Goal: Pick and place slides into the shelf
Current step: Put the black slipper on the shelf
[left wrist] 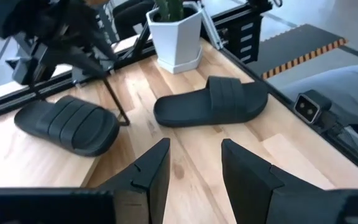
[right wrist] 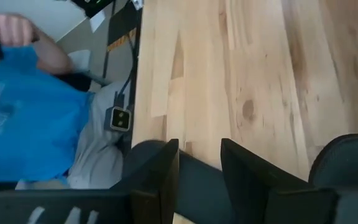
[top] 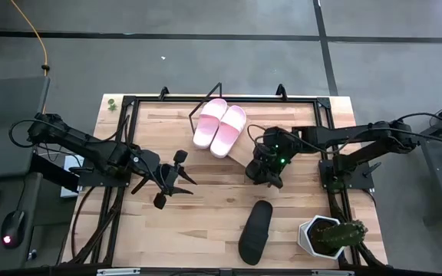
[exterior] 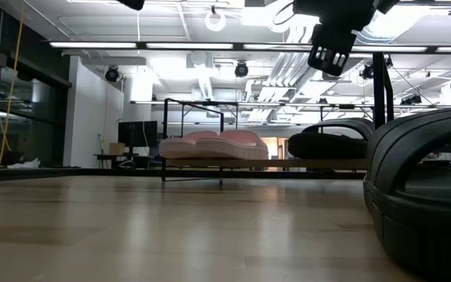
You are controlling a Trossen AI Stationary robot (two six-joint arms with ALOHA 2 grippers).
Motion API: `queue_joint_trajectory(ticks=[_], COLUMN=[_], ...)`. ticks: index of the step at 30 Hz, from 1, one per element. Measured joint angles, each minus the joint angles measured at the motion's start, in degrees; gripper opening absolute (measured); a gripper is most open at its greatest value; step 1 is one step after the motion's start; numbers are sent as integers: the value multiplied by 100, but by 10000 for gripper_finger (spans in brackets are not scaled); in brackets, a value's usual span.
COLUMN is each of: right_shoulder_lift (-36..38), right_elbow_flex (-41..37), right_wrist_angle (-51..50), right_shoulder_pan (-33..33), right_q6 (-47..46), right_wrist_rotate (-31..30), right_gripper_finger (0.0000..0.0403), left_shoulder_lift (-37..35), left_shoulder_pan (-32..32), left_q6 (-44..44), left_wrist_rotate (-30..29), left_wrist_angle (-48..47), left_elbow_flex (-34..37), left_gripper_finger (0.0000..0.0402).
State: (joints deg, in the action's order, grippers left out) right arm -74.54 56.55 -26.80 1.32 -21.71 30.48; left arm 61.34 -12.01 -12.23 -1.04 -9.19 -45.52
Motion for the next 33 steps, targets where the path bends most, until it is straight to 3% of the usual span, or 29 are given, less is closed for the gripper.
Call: queue_joint_trajectory(ticks=[22,33], right_shoulder_lift=[-77,-866], right_elbow_flex=[0,0], right_wrist_angle=[288,715], right_shoulder_pan=[-1668,-2212], right_q6=[-1334,-1707], right_wrist_rotate=[-1739,-1793], right_gripper_finger=[110,110], left_shoulder_lift=[0,0], left_shoulder_pan=[0,2], left_q6=[407,404], left_wrist_rotate=[-50,-50], left_wrist_angle=[-306,-299], left_elbow_flex=[0,0], left_gripper_finger=[128,128])
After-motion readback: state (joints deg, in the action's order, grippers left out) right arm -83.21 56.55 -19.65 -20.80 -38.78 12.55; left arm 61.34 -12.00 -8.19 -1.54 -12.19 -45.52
